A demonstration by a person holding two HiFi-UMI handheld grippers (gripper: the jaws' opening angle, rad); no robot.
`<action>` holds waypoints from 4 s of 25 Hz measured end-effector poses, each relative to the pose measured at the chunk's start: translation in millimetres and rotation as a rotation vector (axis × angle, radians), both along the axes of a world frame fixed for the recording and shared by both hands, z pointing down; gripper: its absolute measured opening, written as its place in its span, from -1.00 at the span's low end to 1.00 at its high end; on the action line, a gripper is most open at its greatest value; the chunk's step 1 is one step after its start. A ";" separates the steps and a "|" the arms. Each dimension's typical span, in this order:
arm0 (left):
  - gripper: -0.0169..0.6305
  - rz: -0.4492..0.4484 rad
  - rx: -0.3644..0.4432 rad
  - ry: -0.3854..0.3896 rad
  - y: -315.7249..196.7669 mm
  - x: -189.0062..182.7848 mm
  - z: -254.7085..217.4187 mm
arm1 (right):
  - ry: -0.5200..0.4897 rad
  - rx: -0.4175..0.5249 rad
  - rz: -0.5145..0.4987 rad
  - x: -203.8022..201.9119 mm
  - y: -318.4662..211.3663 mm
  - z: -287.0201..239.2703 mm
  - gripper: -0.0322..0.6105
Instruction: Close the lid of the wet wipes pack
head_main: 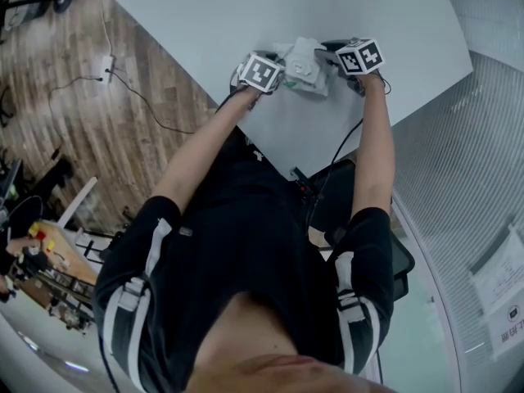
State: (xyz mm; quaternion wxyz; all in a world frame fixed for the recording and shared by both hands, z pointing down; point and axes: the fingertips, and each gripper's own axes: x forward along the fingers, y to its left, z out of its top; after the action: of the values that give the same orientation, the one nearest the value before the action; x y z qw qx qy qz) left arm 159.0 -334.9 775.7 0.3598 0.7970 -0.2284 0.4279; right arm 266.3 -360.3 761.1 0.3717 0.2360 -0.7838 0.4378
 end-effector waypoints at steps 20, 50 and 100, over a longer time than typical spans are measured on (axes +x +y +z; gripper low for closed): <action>-0.64 -0.014 0.029 0.005 -2.7 -4.6 5.2 | 0.137 0.001 0.111 -34.8 73.1 -8.8 -0.22; -0.64 -0.031 0.128 -0.017 8.9 -5.5 -9.3 | 0.416 0.203 0.295 -32.1 95.3 -14.4 -0.05; -0.78 -0.226 0.511 0.358 155.5 -98.4 -257.3 | 0.231 0.681 0.773 -26.4 188.0 -198.1 -0.39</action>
State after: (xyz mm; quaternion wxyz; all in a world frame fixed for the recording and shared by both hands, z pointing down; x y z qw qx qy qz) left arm 60.5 -179.4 518.5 0.2277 0.8938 -0.3484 0.1671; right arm 239.9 -172.4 563.0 0.1693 0.6620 -0.6914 0.2348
